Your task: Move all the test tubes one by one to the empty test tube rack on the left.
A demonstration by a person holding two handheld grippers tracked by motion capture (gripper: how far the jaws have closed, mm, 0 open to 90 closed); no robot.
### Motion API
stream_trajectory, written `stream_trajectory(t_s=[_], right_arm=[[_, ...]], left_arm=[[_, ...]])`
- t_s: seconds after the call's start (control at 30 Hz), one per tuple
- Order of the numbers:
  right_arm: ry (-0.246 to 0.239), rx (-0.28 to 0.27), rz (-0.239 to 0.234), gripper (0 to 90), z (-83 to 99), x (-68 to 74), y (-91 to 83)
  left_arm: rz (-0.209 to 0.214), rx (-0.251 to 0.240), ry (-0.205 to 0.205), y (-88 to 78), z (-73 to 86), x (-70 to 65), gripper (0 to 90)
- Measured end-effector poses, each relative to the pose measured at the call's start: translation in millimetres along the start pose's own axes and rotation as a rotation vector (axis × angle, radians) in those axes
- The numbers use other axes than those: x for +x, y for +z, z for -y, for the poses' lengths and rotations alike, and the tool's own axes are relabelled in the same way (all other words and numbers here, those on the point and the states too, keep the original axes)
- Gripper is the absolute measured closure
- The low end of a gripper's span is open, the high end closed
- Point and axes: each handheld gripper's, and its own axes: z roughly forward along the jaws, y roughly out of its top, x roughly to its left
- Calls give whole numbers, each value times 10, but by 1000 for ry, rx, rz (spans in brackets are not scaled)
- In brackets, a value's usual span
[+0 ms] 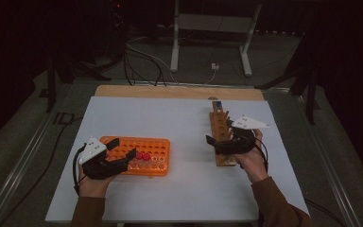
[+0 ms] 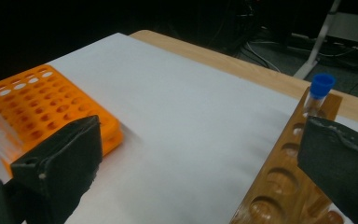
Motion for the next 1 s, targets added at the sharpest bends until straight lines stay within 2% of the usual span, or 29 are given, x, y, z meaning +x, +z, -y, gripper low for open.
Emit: stream_trajectory(t_s=[0.17,0.23,0.43,0.73,0.87,1.0], right_arm=[[4,-4,21,5,-58,-69,58],[8,-5,27,5,-71,-98,82],[2,-7,54,5,-146,-193,146],[17,-15,104,6,-272,-432,261],[44,-14,132,42,-290,-572,342],[73,9,151,74,-292,-698,452]], left_arm=[[-25,12,-24,67,-27,26,41],[-31,17,-31,87,-9,32,12],[-59,12,-19,88,45,65,4],[-56,8,-41,59,104,109,4],[-59,6,-43,48,109,111,4],[-62,1,-48,41,112,126,4]])
